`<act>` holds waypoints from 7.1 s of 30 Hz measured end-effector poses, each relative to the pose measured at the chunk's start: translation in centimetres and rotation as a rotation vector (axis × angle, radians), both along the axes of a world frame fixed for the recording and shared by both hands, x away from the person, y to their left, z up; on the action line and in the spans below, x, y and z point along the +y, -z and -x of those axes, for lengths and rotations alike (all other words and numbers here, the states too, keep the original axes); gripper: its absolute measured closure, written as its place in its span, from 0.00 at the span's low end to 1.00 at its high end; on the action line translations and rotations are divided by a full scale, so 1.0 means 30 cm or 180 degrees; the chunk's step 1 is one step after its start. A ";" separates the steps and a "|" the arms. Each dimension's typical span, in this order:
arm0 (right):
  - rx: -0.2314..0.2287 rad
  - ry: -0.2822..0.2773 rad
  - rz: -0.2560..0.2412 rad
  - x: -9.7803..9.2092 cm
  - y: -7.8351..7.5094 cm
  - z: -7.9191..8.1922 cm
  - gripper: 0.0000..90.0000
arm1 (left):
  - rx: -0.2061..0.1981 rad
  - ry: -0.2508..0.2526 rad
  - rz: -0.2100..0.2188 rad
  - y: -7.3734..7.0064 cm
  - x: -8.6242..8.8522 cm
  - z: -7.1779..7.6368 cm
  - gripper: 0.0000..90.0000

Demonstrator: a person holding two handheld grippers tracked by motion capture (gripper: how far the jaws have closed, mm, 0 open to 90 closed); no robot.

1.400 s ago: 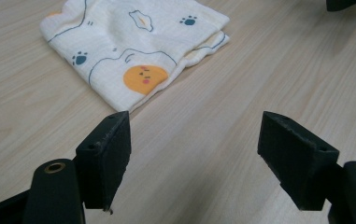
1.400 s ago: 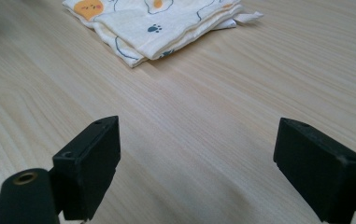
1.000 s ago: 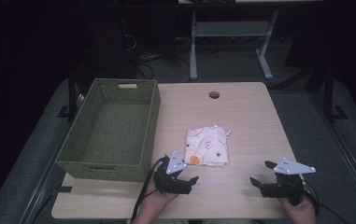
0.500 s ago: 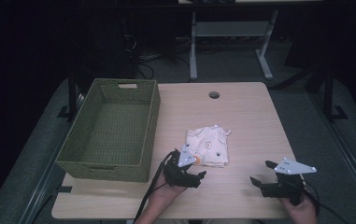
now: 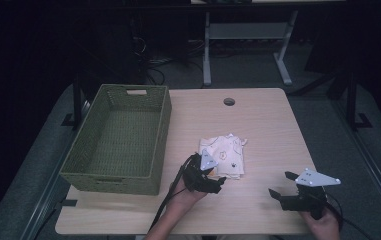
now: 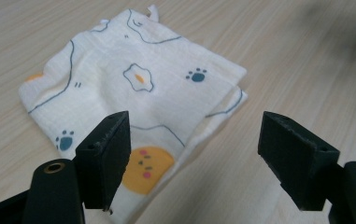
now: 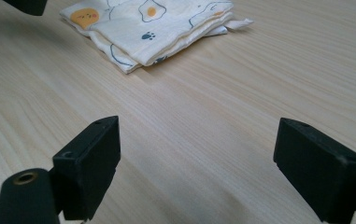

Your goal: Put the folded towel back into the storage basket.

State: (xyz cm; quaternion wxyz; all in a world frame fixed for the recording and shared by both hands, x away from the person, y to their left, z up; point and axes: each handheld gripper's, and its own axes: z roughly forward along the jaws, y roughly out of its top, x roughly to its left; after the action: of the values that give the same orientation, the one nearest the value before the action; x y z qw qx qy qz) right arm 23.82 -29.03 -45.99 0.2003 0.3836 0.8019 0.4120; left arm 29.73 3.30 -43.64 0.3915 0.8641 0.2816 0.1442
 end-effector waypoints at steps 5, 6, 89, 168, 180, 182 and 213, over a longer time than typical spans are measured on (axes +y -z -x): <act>-0.0003 0.0000 -0.0008 0.000 0.000 0.002 0.16 | -0.0004 -0.0010 -0.0072 -0.002 -0.030 -0.031 0.29; -0.0001 -0.0001 -0.0009 0.000 0.000 0.002 0.16 | -0.0005 -0.0016 -0.0069 -0.002 -0.033 -0.037 0.29; -0.0041 -0.0032 -0.0070 -0.006 -0.006 0.007 0.16 | 0.0805 -0.0276 -0.0302 0.061 -0.090 -0.305 0.90; -0.0018 0.0141 -0.0025 -0.016 0.010 -0.009 0.16 | 0.1416 0.0069 0.1332 -0.359 0.355 -0.230 0.91; -0.0001 0.0202 -0.0034 -0.019 0.012 -0.012 0.16 | 0.1366 -0.0095 0.1395 -0.402 0.473 -0.238 0.91; 0.0000 0.0212 -0.0039 -0.020 0.012 -0.013 0.16 | 0.1342 -0.0110 0.1390 -0.411 0.491 -0.239 0.91; 0.0069 0.0313 0.0011 -0.015 0.025 -0.034 0.16 | 0.1258 -0.0477 0.1427 -0.436 0.816 -0.261 0.91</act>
State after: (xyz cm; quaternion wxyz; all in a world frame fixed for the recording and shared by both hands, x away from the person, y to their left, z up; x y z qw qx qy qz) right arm 24.85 -29.49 -46.75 0.2123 0.4267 0.7848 0.3961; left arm 37.57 27.79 -30.57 0.4983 0.7443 0.4400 -0.0640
